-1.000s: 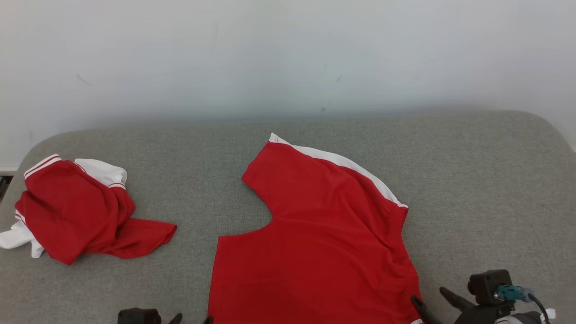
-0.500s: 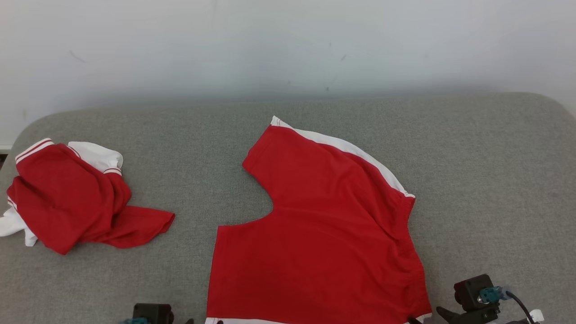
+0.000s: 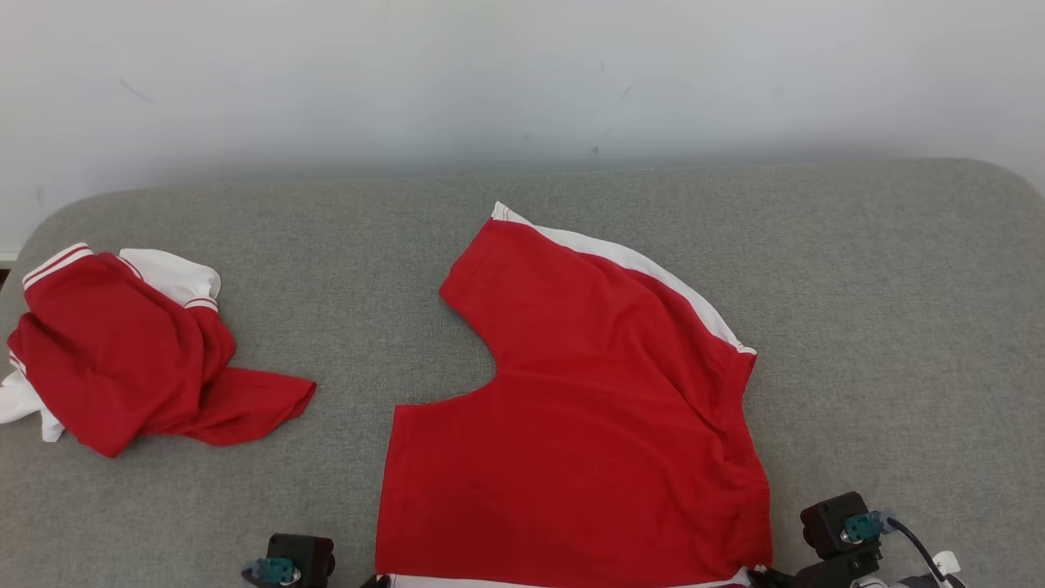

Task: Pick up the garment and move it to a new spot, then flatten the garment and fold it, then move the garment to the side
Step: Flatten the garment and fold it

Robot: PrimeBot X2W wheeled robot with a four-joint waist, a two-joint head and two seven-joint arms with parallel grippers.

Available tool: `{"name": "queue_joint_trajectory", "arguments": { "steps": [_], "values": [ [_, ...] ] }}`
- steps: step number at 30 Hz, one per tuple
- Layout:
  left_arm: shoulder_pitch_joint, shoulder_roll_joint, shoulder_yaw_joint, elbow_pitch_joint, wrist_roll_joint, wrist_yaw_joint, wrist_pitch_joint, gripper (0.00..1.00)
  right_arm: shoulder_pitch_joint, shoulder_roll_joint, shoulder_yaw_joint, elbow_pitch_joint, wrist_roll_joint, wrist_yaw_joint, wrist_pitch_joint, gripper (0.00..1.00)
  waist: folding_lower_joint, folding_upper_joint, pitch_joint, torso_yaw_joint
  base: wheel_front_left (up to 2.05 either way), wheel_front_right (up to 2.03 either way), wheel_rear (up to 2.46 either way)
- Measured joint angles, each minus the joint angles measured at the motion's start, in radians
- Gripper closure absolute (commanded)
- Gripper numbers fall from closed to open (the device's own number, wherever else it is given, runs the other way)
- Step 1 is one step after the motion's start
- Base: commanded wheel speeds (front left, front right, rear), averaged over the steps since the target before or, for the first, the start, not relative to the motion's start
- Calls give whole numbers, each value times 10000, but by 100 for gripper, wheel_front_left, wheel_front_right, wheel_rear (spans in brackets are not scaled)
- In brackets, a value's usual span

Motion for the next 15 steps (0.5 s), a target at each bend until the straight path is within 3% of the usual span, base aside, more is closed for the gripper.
{"name": "queue_joint_trajectory", "arguments": {
  "steps": [15],
  "values": [
    [-1,84,94,-520,27,88,-675,100,-57,148,-556,-119,589,146,-568,100,0,0,-195,114,0,0,0]
  ]
}}
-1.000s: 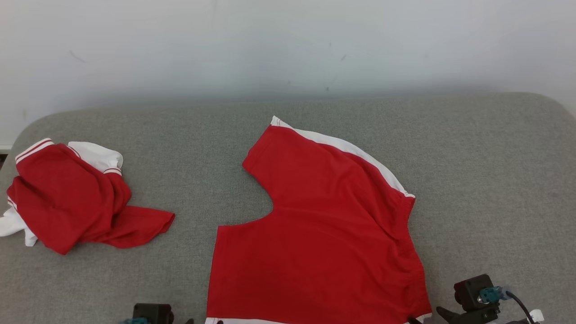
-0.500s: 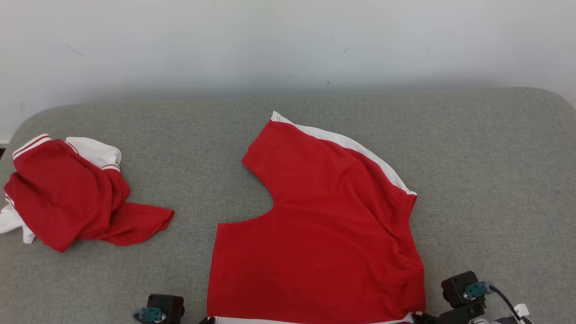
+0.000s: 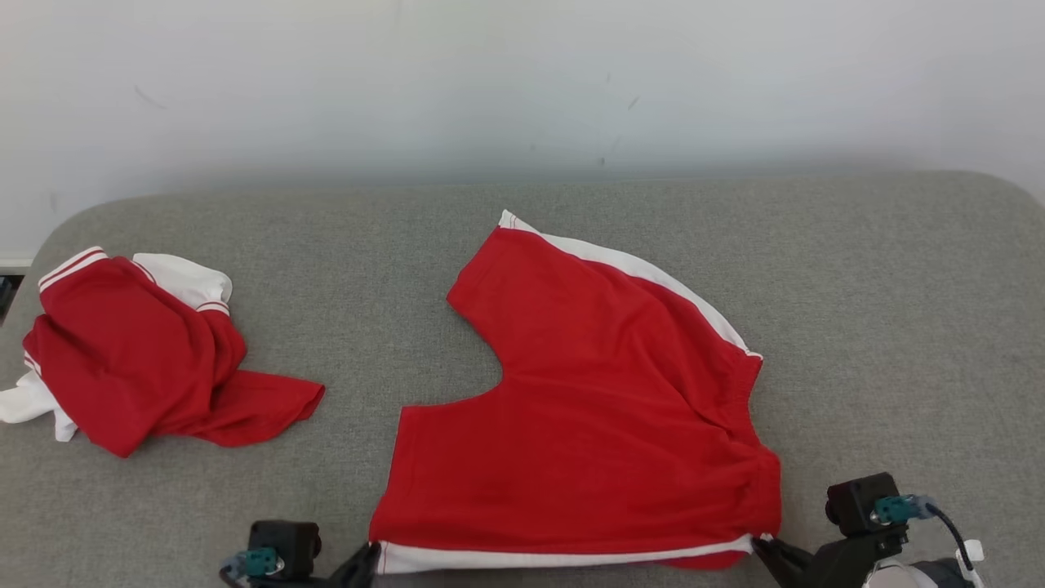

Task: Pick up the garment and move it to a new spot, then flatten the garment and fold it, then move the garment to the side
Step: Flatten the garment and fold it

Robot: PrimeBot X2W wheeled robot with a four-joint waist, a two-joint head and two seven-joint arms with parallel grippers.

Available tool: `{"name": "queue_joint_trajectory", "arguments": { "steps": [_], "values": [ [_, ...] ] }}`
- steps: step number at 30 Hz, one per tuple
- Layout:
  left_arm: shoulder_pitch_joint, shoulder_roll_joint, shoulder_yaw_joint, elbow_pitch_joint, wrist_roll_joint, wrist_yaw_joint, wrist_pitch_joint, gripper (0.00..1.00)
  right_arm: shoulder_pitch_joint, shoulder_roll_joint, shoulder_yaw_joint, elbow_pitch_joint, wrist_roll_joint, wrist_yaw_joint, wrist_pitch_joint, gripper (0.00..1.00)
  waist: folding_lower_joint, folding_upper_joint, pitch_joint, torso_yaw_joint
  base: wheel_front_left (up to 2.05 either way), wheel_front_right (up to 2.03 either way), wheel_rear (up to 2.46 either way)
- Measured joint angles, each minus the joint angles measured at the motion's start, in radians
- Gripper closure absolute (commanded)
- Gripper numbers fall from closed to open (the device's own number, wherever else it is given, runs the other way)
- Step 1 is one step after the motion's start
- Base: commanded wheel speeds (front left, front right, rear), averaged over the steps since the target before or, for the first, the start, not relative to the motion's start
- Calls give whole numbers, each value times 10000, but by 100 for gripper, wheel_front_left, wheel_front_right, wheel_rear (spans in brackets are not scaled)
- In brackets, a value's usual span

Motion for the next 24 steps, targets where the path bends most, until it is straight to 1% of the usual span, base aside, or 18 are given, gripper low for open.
{"name": "queue_joint_trajectory", "arguments": {
  "steps": [6,10,13,17,20,24],
  "values": [
    [-88,188,144,-686,-15,-31,-100,100,-6,148,-395,-483,683,178,-199,100,0,0,-83,16,0,0,0],
    [-393,376,136,-1185,-190,-270,-84,100,-22,176,-807,-1005,1356,357,-313,100,0,0,-134,-13,0,0,0],
    [-939,754,159,-1427,-209,-368,38,100,-197,140,-972,-1116,1639,399,-291,100,0,0,-150,-83,0,0,0],
    [-1874,980,159,-1486,-568,-531,385,100,-707,8,-1170,-1198,1766,472,-176,100,0,1,-119,-222,0,0,0],
    [-2615,1141,199,-1450,-867,-533,692,100,-1145,44,-1191,-1206,1965,483,-82,100,-2,1,-25,-355,0,0,0],
    [-3829,1114,286,-1081,-1517,-543,1127,100,-1708,130,-1252,-1139,2251,483,56,100,-1,0,228,-523,0,0,0]
  ]
}}
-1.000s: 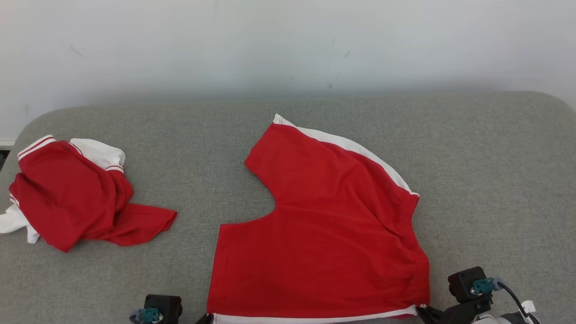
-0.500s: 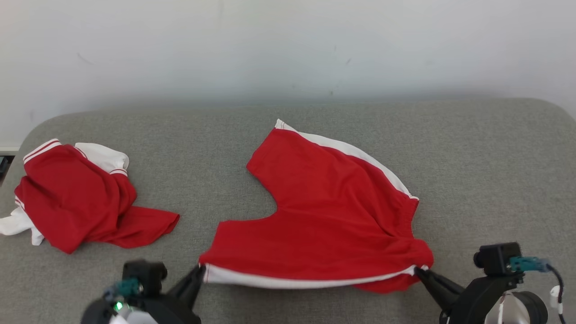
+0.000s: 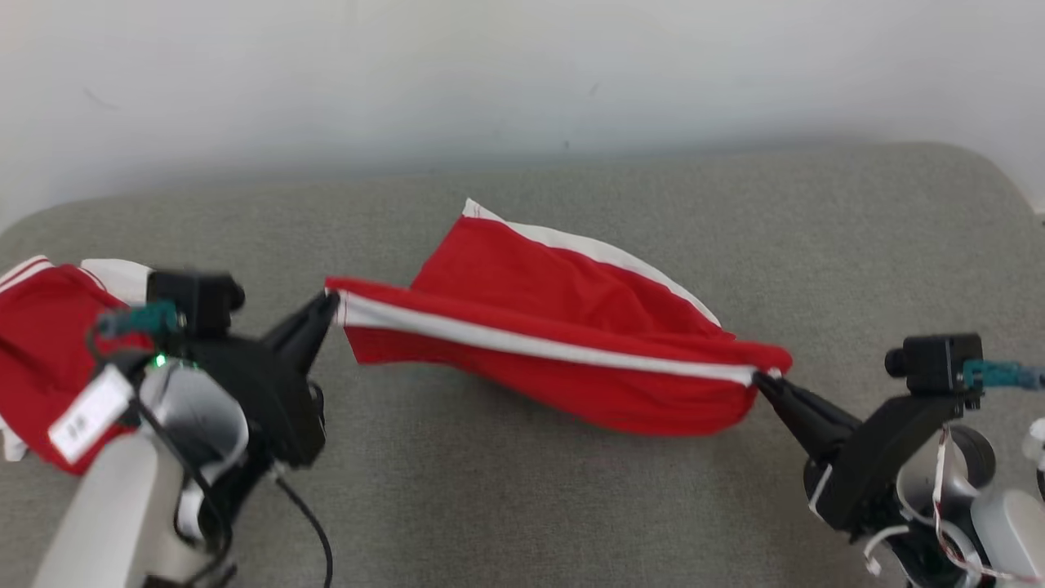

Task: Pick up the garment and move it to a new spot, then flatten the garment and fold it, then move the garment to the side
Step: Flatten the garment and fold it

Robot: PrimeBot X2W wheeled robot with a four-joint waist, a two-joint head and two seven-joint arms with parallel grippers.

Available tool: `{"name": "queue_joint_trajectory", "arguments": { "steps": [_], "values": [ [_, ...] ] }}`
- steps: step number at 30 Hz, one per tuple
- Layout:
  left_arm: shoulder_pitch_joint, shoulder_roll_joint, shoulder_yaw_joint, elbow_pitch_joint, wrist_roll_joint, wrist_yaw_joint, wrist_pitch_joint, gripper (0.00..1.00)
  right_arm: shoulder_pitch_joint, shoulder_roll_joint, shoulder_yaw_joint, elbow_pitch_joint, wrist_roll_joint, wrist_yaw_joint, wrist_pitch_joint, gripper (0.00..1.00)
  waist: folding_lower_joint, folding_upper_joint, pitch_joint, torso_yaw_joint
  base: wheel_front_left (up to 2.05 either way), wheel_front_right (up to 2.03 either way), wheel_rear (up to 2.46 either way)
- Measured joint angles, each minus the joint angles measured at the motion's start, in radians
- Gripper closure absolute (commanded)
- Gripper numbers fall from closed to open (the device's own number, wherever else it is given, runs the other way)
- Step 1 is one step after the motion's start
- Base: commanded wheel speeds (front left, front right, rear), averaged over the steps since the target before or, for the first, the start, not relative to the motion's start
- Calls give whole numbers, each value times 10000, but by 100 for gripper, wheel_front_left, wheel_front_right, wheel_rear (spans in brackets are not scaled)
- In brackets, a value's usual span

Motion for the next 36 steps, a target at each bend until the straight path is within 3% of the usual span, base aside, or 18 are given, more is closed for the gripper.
{"name": "queue_joint_trajectory", "arguments": {
  "steps": [7,17,28,36],
  "values": [
    [-1712,65,-67,1172,-769,0,942,100,-1374,477,-98,713,570,-42,213,100,1,0,685,-343,0,0,0],
    [-4264,989,-836,2313,-1206,-19,2011,100,-3271,993,-96,1919,867,-161,313,100,2,1,1931,-995,0,0,0],
    [-6388,1904,-1649,3572,-1582,-73,2487,100,-4820,1762,435,2964,867,-113,125,100,3,1,3221,-1855,0,0,0],
    [-7170,2236,-2504,4190,-1639,-73,2437,100,-5451,1906,698,3580,872,4,-215,100,3,2,3902,-2505,0,0,0]
  ]
}}
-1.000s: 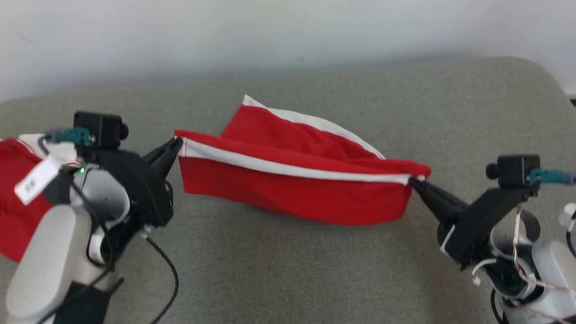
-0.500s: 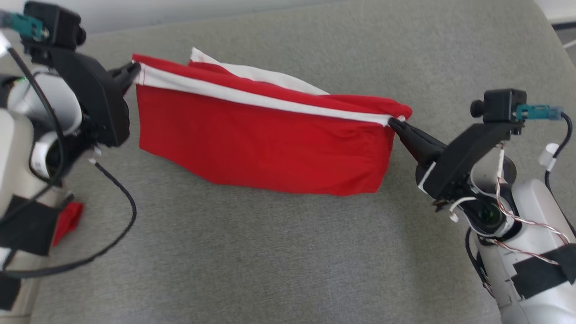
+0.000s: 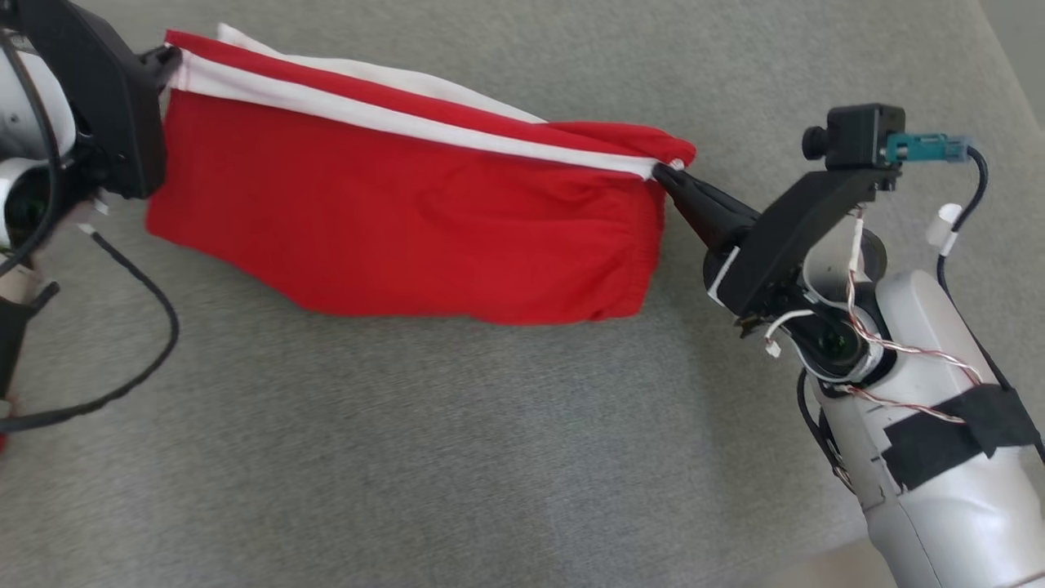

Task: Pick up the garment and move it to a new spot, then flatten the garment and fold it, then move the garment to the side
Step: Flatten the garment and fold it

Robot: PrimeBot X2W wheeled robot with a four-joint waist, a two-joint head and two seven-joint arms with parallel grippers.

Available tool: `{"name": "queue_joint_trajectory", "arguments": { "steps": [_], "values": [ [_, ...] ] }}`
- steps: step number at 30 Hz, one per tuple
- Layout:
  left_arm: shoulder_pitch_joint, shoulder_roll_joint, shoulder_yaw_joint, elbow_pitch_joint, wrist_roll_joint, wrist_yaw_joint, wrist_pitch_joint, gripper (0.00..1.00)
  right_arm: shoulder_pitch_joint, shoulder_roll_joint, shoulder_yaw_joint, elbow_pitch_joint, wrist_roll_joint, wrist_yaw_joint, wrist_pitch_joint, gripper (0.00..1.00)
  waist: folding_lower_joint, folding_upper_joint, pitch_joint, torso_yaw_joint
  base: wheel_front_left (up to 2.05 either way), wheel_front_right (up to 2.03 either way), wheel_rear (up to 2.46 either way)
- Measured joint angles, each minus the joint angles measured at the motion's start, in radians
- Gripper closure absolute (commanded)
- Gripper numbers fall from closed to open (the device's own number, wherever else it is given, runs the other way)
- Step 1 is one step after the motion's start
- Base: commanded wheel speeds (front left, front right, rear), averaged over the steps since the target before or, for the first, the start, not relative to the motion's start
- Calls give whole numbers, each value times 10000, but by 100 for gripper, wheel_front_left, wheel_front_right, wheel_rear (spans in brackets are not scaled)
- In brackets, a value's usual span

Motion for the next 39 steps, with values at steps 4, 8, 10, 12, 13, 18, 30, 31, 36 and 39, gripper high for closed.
{"name": "queue_joint_trajectory", "arguments": {
  "steps": [4,8,10,12,13,18,30,31,36,39],
  "values": [
    [-227,132,-405,326,-4,0,-337,100,-231,48,161,280,0,90,-199,100,0,0,242,-278,0,0,0],
    [-504,150,-823,677,-17,0,-675,100,-267,100,270,531,0,163,-470,100,0,0,436,-448,0,0,0],
    [-581,148,-924,844,-44,0,-924,100,-274,132,311,616,8,192,-608,100,-1,0,491,-496,0,0,0],
    [-658,23,-1204,1126,-40,0,-1315,0,-311,142,249,759,25,251,-899,27,-2,-1,509,-474,0,0,0],
    [-712,-40,-1277,1218,-42,0,-1452,0,-329,142,226,840,67,263,-963,0,-1,-1,496,-444,0,0,0],
    [-943,-159,-1409,1655,-127,0,-2205,0,-481,140,59,1076,355,349,-1373,0,-3,-2,330,-279,0,0,0],
    [-31,-408,-1964,2098,-644,0,-4209,0,117,-500,174,1193,109,481,-2176,0,-4,-3,-696,182,0,0,0],
    [151,-412,-2038,2082,-644,0,-4362,0,263,-575,234,1170,-21,481,-2240,0,-4,-2,-810,228,0,0,0],
    [742,-483,-2050,1948,-740,0,-5081,0,845,-798,431,920,-267,483,-2481,0,-4,-3,-1258,416,0,0,0],
    [1291,-612,-2015,1837,-825,0,-5538,0,1285,-865,612,669,-397,510,-2646,0,-4,-3,-1585,558,0,0,0]
  ]
}}
